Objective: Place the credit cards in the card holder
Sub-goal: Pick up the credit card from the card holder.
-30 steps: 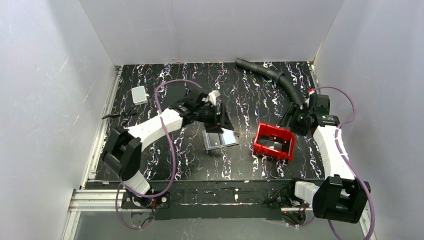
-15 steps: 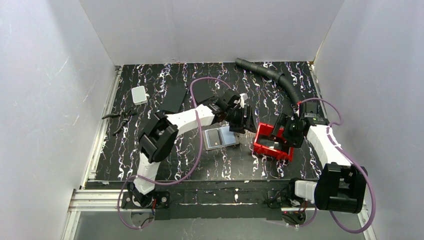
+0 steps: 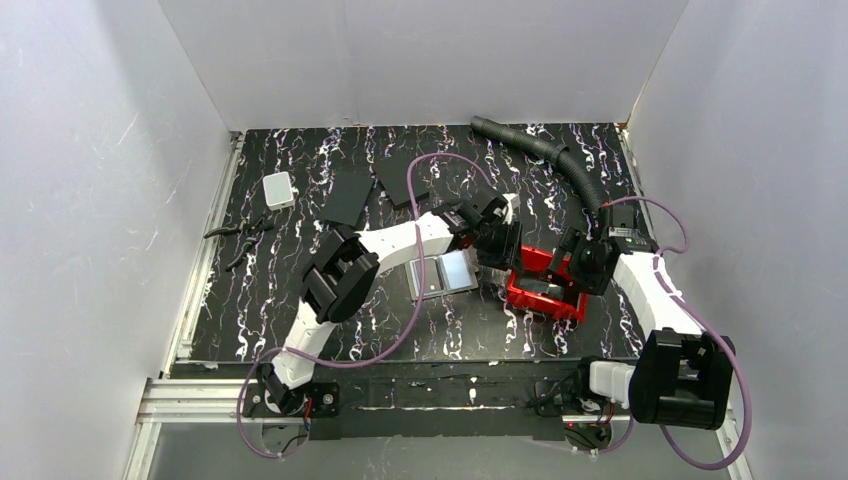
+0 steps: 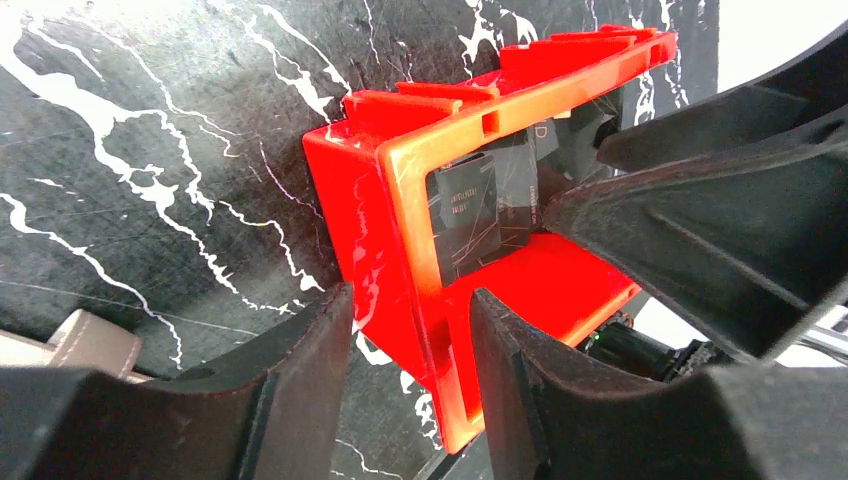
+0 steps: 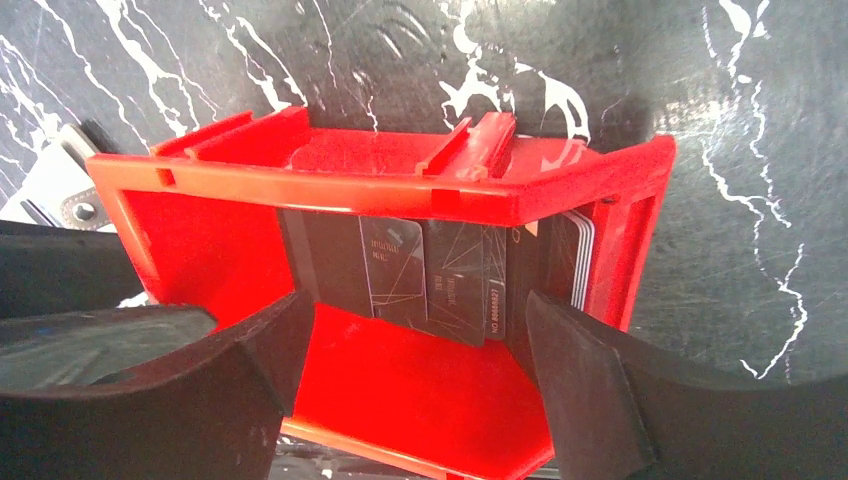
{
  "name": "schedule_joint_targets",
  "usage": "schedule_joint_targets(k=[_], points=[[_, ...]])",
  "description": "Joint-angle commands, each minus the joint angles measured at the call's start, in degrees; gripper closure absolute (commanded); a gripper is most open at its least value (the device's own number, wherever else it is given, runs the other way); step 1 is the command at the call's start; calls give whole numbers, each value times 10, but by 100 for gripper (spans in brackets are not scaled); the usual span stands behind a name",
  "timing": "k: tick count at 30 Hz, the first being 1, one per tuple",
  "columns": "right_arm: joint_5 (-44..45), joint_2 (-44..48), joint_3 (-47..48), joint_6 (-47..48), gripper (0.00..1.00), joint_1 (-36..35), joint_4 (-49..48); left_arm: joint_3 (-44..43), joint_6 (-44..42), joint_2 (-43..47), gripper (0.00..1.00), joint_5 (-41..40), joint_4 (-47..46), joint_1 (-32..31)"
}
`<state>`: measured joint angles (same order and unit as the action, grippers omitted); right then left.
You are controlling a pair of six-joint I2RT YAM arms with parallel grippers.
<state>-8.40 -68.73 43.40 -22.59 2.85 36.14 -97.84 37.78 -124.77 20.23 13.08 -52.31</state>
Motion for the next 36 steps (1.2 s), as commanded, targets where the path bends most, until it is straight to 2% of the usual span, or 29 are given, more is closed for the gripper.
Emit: schedule_joint_targets(k=[1, 9, 14, 23, 28, 36], points=[[28, 8, 29, 4, 17, -4, 12, -33, -28, -7, 57, -45, 27, -21], [20, 13, 16, -8, 18, -25, 4, -40, -57, 4, 82, -143, 55, -34], [16, 22, -9, -26, 18, -50, -31, 7, -76, 46, 100, -183, -1, -34], [18, 63, -42, -46, 18, -89, -91, 139, -66, 125, 100, -254, -190, -35], [20, 88, -93, -55, 23, -100, -182, 174, -53, 140, 100, -256, -258, -36], [93, 86, -135, -84, 16, -154, -274, 225, -40, 151, 100, -277, -343, -40]])
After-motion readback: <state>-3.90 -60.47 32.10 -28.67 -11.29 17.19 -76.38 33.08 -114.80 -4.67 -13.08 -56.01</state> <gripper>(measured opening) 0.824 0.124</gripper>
